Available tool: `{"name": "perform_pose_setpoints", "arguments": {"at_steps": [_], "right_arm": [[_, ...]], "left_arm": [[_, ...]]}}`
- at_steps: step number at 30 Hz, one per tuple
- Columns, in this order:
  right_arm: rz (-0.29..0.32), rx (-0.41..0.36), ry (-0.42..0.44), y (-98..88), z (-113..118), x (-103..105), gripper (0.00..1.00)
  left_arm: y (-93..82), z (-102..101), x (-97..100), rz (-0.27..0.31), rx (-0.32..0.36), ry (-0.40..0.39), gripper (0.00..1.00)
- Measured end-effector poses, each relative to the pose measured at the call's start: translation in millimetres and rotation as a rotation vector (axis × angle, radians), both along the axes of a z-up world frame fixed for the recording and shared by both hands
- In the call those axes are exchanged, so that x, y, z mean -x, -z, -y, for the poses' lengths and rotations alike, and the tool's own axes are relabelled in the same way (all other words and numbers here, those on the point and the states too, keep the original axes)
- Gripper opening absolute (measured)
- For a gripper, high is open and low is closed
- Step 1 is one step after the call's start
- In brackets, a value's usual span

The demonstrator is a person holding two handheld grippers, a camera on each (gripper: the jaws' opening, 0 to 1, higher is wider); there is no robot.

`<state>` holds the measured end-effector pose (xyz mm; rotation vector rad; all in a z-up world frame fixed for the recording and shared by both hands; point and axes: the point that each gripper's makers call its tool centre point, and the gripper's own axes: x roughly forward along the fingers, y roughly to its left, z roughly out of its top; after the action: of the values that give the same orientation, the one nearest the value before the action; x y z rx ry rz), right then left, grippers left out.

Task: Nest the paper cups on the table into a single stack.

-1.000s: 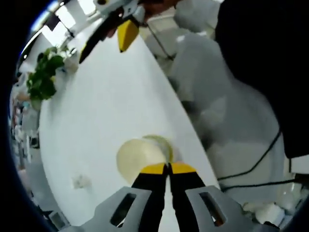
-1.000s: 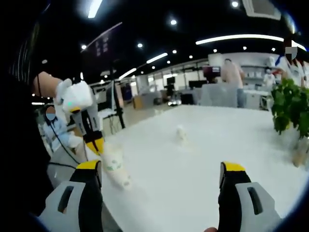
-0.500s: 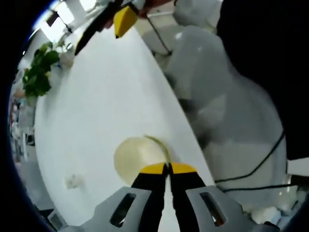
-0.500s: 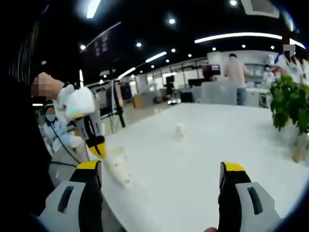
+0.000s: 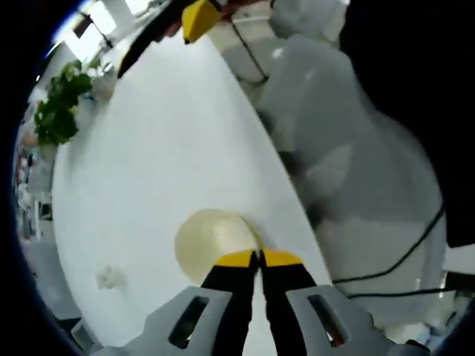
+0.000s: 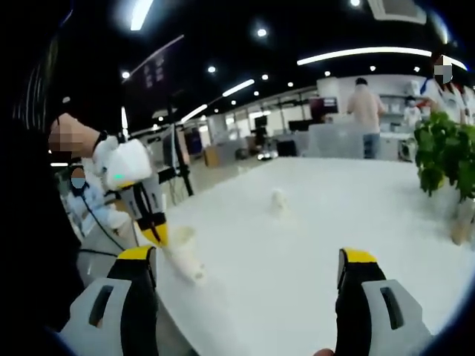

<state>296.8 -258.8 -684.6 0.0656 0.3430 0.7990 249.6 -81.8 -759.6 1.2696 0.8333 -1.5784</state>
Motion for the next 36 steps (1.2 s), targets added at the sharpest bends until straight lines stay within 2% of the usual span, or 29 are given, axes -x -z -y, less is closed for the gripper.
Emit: {"name": "perform_pose_setpoints", "arguments": {"at_steps": [7,15,21,26,31,35,36], "right_arm": [[-0.003,-0.005,0.000,-0.1,-0.9,0.9,1.00],[-0.001,-0.006,-0.010,-1.0,-5.0,1.0,1.00],[0.003,-0.007,-0.015,-3.5,-6.7,0.6,1.00],[0.002,-0.007,-0.012,-3.0,-4.9,0.8,1.00],[-0.001,-0.008,-0.012,-2.5,-3.5,1.0,1.00],[-0.006,-0.009,-0.013,-2.2,-3.6,0.6,1.00],[-0.006,-0.008,-0.015,-2.4,-3.9,0.1,1.00]], "left_arm": [[-0.7,-0.4,2.8,-0.006,0.007,-0.005,0.02],[-1.6,-2.0,5.5,-0.022,0.014,-0.043,0.14],[-4.7,-0.3,6.1,-0.031,0.034,-0.073,0.17],[-5.4,2.5,5.6,-0.033,0.054,-0.092,0.25],[-6.8,4.4,5.5,-0.025,0.061,-0.091,0.23],[-9.5,4.7,4.5,-0.032,0.079,-0.122,0.24],[-11.7,6.5,5.9,-0.048,0.102,-0.143,0.24]]}}
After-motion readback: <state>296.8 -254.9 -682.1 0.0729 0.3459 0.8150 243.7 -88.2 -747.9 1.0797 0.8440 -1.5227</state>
